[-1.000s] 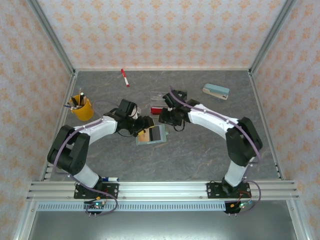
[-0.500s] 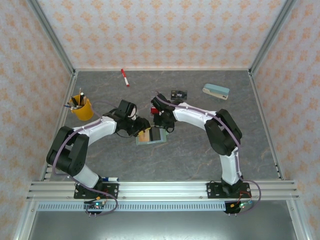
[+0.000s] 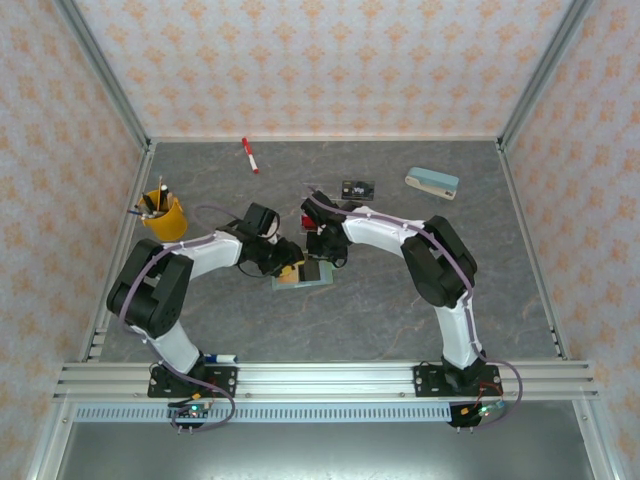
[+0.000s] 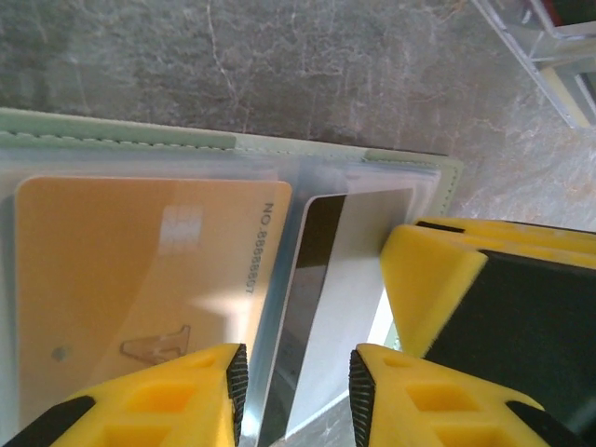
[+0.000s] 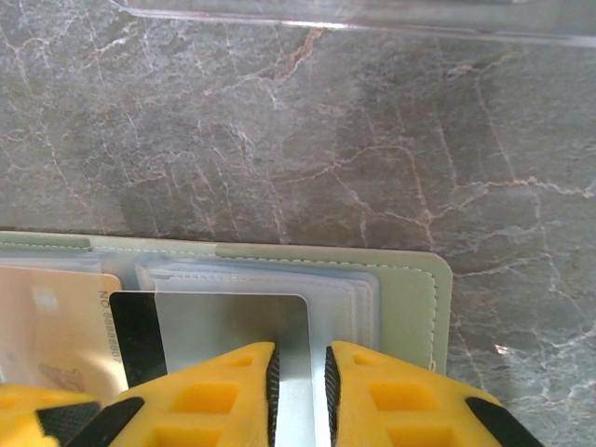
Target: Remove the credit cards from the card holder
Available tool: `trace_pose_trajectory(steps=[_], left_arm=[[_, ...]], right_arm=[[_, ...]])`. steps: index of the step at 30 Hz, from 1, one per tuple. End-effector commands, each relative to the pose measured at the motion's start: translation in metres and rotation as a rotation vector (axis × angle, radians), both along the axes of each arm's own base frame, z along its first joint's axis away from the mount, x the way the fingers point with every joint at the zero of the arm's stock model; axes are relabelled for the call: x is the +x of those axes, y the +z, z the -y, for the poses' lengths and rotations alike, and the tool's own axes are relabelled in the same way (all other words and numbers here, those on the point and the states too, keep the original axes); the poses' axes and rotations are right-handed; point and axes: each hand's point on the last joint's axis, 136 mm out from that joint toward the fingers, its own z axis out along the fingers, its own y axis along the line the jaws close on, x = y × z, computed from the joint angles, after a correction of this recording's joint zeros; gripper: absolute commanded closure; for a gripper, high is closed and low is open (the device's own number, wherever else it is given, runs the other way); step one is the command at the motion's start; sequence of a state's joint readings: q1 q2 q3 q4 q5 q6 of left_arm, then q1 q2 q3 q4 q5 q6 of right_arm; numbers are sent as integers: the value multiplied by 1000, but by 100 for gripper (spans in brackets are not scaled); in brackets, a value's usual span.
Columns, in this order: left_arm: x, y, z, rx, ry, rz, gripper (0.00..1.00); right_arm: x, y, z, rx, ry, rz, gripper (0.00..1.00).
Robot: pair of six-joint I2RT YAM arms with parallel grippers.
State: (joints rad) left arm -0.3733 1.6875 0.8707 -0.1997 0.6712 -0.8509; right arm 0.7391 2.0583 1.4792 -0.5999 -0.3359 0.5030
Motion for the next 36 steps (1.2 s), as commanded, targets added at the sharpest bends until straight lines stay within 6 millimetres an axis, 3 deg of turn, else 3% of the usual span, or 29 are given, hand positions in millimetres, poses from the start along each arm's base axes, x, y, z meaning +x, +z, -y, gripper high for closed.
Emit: trace_pose_trajectory(steps=[1, 7, 14, 28, 36], left_arm=[[10, 6, 9, -29, -2, 27, 63], [12, 5, 17, -87, -9, 27, 65], [13, 3, 18, -105, -8, 32, 76], [10, 12, 1, -86, 3, 97, 99], [-6, 3, -27, 59, -21, 73, 100]], right_arm=[[-7, -16, 1, -1, 4, -53, 77], [-10, -22, 7, -14, -13, -69, 76], [-10, -23, 12, -33, -26, -67, 76], [-9, -29, 30, -98, -69, -56, 77], [-4, -26, 38, -109, -101, -38, 77]])
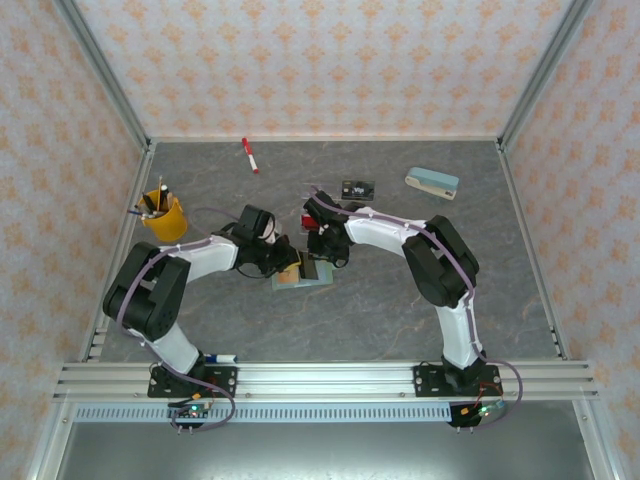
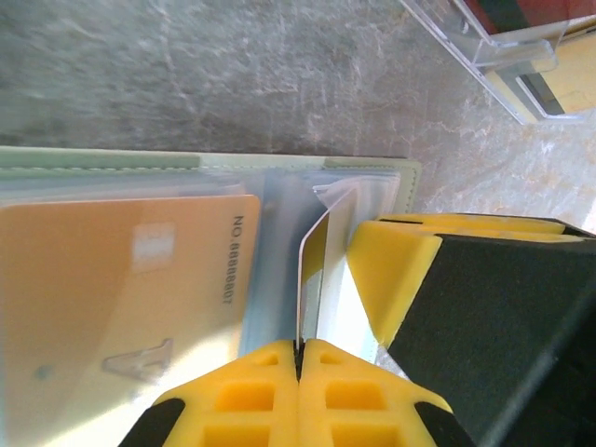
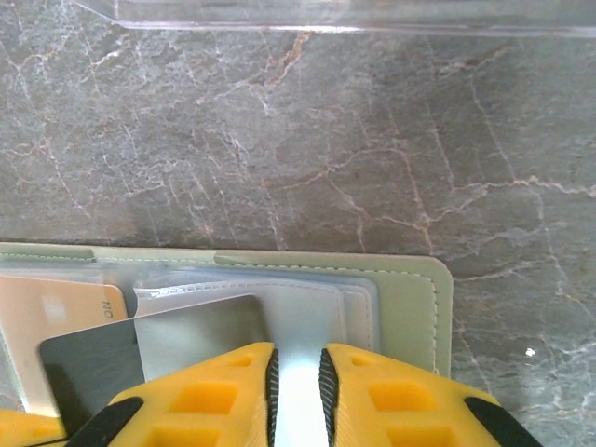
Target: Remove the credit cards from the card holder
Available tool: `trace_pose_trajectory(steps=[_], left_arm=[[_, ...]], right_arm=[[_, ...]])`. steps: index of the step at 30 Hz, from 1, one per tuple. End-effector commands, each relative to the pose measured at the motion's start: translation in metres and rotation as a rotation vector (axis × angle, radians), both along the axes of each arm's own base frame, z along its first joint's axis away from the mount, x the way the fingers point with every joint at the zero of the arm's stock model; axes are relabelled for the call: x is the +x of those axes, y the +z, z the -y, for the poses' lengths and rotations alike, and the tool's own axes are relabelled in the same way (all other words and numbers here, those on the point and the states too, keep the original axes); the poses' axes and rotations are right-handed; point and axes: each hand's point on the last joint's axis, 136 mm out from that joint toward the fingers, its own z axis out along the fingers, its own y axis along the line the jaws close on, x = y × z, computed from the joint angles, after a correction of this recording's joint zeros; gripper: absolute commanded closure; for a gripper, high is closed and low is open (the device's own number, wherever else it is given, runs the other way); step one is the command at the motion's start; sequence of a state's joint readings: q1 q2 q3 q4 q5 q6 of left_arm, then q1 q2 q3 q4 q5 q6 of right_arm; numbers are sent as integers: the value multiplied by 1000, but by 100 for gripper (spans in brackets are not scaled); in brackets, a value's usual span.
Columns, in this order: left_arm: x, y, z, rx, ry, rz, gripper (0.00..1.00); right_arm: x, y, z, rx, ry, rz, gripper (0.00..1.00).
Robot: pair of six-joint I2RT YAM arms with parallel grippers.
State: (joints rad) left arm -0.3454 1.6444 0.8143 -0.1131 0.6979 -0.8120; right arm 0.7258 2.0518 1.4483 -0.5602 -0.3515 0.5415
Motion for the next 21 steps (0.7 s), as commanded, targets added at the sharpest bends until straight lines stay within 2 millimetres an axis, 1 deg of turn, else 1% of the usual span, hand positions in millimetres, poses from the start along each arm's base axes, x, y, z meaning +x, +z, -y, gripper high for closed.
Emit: trace_pose_trajectory(steps=[1, 3, 5, 6, 9, 11, 13, 14, 16, 18, 21], left_arm=[[-12, -4, -26, 110, -2, -6, 100], [-15, 2, -33, 116, -3, 7, 100], [-14, 15, -39, 118, -5, 40, 100], [-13, 24, -41, 114, -9, 65, 100], [-8, 46, -47, 111, -20, 130, 100], [-4, 62, -47, 84, -23, 171, 100], [0, 80, -45, 46, -27, 226, 100], [3, 89, -43, 25, -26, 252, 100], [10, 112, -36, -37, -25, 312, 100], [17, 134, -29, -96, -20, 364, 100], [27, 165, -19, -187, -20, 435, 100]], right_arm=[[-5, -20, 35, -128, -57, -26, 76], [0, -10, 32, -97, -54, -9, 76], [7, 9, 22, -16, -35, 30, 74], [12, 23, 17, 29, -25, 62, 72], [27, 64, 8, 172, -9, 160, 61], [33, 83, 3, 275, 0, 190, 56], [34, 98, 0, 354, 31, 204, 50], [34, 102, -2, 381, 46, 201, 48], [33, 114, -6, 459, 65, 204, 41], [35, 130, -11, 544, 75, 215, 35], [35, 154, -16, 651, 87, 231, 28]])
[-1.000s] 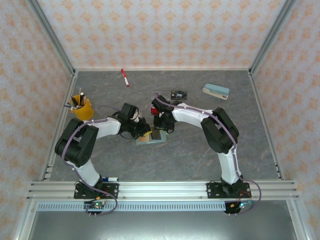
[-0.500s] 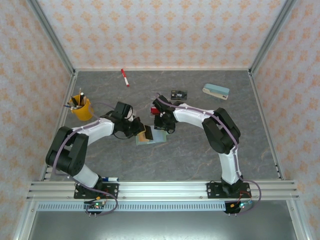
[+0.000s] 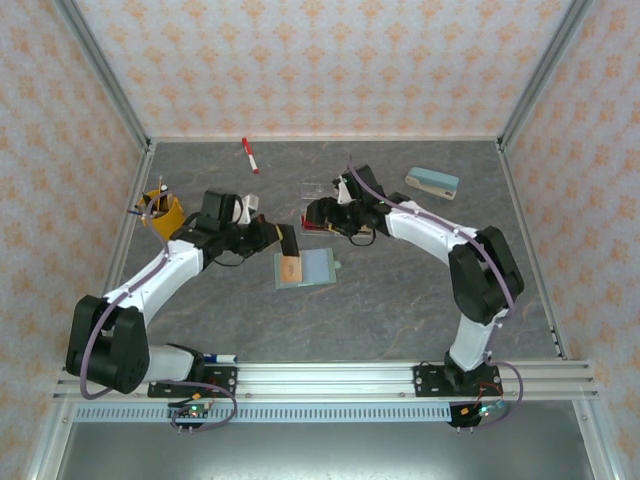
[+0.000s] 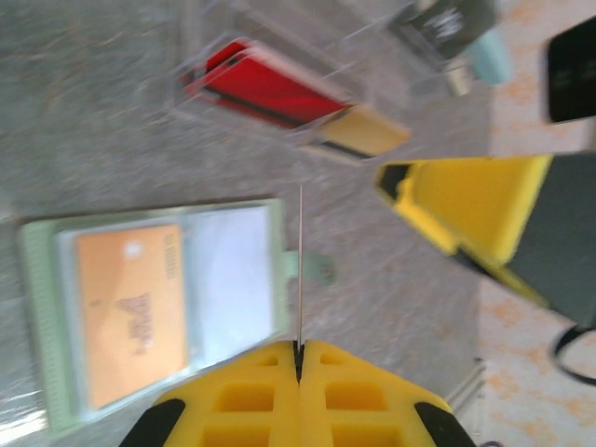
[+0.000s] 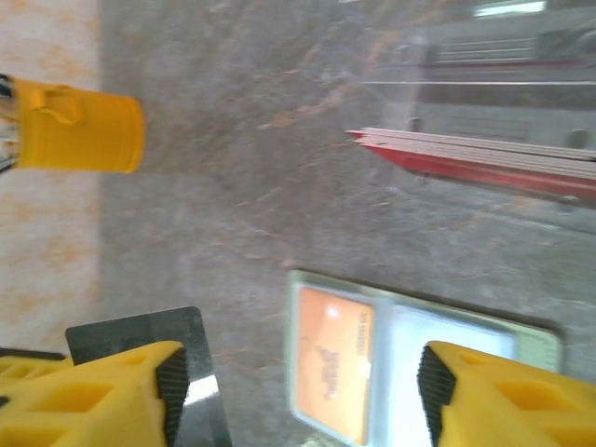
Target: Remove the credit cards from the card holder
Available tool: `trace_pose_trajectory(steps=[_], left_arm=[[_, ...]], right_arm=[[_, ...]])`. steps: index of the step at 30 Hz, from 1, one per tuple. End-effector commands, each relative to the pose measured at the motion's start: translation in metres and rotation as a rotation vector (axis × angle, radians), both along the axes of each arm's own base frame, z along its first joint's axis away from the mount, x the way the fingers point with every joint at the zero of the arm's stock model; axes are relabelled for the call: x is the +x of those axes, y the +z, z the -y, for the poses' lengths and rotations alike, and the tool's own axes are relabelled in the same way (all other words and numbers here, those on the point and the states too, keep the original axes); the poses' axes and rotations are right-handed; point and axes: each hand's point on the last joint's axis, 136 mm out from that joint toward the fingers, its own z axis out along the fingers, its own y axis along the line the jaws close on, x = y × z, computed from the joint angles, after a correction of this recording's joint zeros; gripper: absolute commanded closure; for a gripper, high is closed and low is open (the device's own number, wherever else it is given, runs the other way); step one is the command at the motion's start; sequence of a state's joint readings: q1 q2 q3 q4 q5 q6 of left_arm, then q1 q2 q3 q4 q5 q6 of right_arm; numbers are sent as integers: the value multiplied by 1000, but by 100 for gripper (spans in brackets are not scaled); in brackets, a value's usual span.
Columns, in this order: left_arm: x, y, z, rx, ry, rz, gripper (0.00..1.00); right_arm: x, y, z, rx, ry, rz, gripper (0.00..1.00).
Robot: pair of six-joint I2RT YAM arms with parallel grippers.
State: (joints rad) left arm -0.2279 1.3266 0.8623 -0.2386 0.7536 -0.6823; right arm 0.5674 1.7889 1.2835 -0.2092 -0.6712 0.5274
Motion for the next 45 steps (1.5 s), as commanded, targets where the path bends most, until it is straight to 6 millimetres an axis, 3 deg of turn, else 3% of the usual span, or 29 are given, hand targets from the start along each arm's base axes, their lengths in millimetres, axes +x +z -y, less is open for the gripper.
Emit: trace_pose_trajectory(steps=[1, 5, 9, 19, 23, 27, 28, 30, 31, 33, 36, 41, 45], left_arm=[[18, 59, 15, -139, -30, 149, 100], [25, 80, 23, -204, -51, 193, 100], [33, 85, 25, -228, -50, 202, 100], [37, 82, 29, -290, -37, 174, 100], [38, 77, 28, -280, -27, 157, 100], [37, 68, 25, -250, -14, 122, 100], [37, 65, 23, -231, -6, 114, 96], [36, 51, 13, -149, 25, 79, 73], [36, 46, 7, -102, 42, 69, 66], [34, 32, -11, 26, 86, 32, 44], [35, 21, -35, 164, 156, 19, 22], [37, 16, -64, 322, 220, 24, 2], [40, 22, -80, 397, 250, 42, 0]], right_arm=[[-4, 43, -15, 186, 73, 49, 27], [-5, 67, -19, 323, 86, 52, 24], [-5, 80, -19, 452, 92, 41, 27], [-18, 100, -23, 572, 152, 28, 48], [-18, 100, -22, 559, 158, 39, 65], [-10, 89, -13, 445, 129, 61, 92], [-9, 87, -10, 409, 128, 67, 95], [-3, 82, 0, 291, 128, 114, 99], [1, 81, 6, 230, 126, 145, 100], [14, 78, 22, 71, 129, 228, 100], [39, 79, 46, -124, 149, 367, 100], [72, 84, 73, -197, 263, 533, 100], [93, 72, 92, -355, 388, 663, 100]])
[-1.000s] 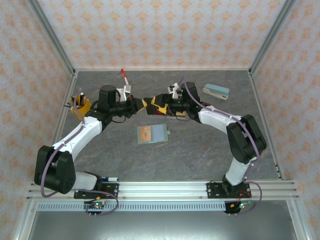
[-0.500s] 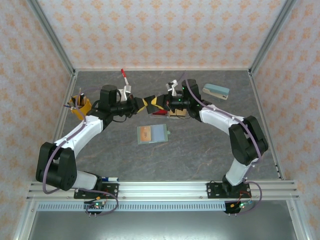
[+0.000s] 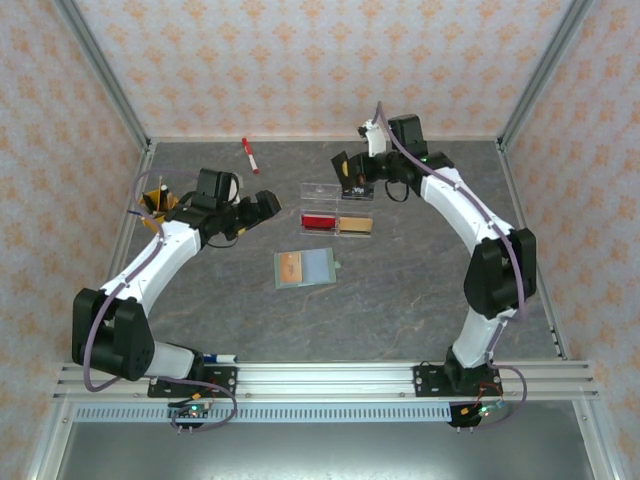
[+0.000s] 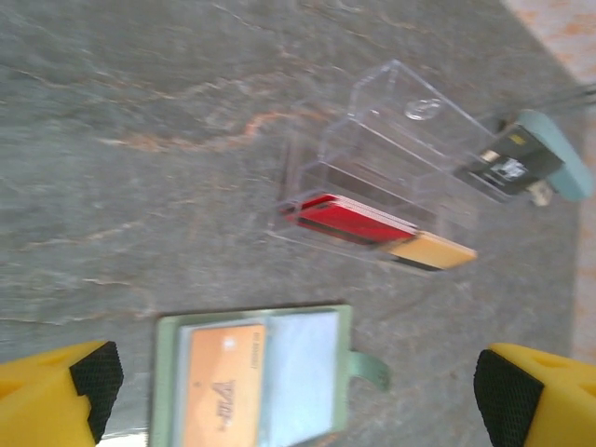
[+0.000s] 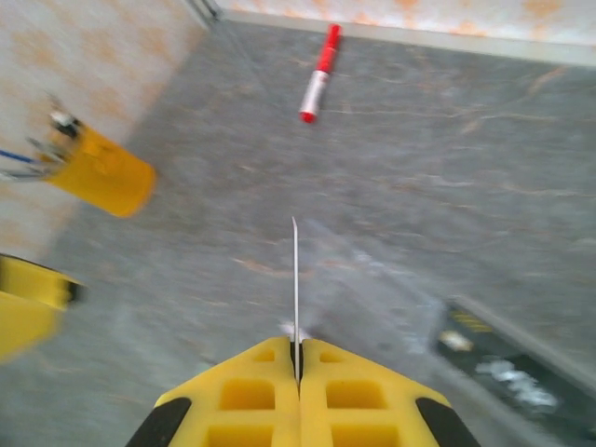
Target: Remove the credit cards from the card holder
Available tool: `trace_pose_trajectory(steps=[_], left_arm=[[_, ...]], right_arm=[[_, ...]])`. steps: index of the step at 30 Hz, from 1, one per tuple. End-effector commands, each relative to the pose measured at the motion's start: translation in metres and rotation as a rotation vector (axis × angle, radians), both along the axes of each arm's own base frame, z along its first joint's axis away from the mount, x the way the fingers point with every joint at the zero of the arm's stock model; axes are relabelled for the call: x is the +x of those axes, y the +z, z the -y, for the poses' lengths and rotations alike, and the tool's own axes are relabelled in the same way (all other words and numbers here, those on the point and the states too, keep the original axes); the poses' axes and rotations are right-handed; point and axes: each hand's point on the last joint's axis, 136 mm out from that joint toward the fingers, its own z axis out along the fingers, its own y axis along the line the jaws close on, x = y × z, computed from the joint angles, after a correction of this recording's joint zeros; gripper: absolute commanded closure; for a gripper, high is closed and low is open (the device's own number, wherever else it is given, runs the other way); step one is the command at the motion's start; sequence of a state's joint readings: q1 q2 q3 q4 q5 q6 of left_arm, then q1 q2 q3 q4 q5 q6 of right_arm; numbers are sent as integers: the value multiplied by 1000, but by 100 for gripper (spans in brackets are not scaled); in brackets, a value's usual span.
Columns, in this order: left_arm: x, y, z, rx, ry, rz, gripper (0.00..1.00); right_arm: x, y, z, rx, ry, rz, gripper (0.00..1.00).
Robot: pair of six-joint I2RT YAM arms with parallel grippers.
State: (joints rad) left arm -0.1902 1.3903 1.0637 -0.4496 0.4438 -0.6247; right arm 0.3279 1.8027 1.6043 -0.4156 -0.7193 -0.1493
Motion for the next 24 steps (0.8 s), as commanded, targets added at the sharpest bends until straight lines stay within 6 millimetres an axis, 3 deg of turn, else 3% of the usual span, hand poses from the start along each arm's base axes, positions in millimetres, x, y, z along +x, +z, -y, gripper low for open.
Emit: trace_pose_trajectory(steps=[1, 6, 14, 24], left_arm=[[2, 13, -27, 143, 39, 27, 0], [4, 14, -32, 144, 45, 19, 0], [9, 1, -33, 123, -6, -14, 0], [11, -19, -35, 97, -15, -76, 0]], right_arm=[[8, -28, 14, -247, 163, 140, 100], [14, -49, 24, -435, 356, 210, 100], [15, -69, 32, -489, 597, 187, 100], [19, -79, 32, -530, 691, 256, 100]])
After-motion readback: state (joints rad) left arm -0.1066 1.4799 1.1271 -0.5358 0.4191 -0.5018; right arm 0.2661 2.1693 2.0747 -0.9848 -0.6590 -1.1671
